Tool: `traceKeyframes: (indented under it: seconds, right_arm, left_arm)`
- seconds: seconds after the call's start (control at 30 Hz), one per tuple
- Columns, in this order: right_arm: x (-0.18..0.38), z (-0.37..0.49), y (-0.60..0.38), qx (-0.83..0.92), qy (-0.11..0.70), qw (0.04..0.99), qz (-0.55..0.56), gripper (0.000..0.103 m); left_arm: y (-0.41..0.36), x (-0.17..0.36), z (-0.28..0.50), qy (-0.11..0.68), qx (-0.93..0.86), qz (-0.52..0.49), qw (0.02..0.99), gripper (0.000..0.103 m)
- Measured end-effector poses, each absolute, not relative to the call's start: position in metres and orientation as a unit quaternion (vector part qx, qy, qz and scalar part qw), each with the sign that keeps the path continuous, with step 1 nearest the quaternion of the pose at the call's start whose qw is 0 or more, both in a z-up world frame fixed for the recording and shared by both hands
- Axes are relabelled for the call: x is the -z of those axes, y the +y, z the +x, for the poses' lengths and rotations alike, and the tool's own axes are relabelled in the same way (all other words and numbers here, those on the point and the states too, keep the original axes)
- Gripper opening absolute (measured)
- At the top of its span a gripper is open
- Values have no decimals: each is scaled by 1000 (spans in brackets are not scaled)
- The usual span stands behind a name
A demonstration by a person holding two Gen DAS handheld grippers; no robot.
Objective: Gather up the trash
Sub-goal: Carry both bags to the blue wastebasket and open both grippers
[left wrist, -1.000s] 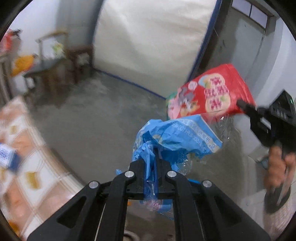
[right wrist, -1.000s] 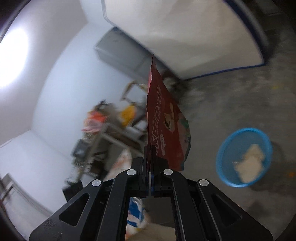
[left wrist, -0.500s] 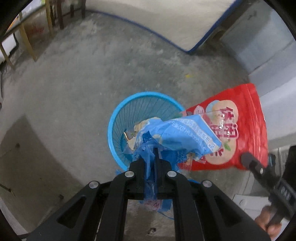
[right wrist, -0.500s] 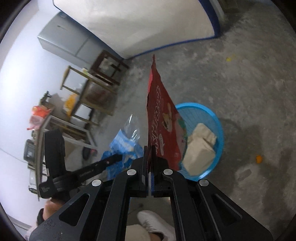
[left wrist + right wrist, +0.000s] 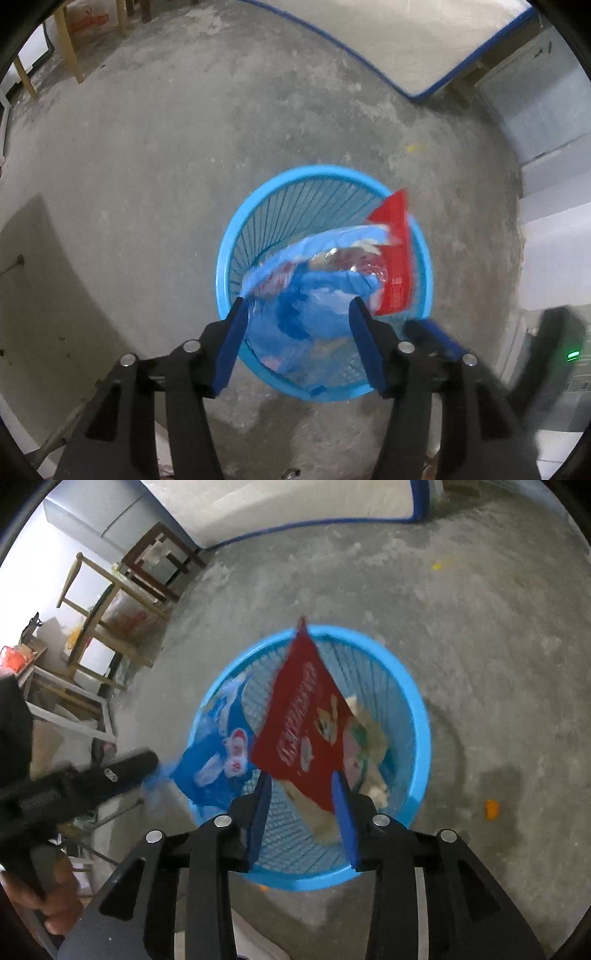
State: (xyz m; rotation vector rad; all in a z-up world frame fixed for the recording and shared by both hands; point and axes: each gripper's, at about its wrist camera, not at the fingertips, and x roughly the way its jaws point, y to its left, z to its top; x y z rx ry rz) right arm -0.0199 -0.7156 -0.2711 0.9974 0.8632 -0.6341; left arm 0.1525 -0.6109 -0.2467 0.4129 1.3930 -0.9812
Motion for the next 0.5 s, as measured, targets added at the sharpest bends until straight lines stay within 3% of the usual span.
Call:
traceKeyframes:
  seconds: [0.07,0.13,0.5]
  right_arm:
    - [267,-26,-711,288,386,747,458,47]
    - [258,-34,-709,291,374,754,455,50]
    - [235,-60,-713,299,343,767,451,51]
  left_arm:
    - [-609,237,157,603,435,170,647,55]
    - [-609,227,159,597,439,161,652,55]
    - [-581,120,157,535,487,111,682,55]
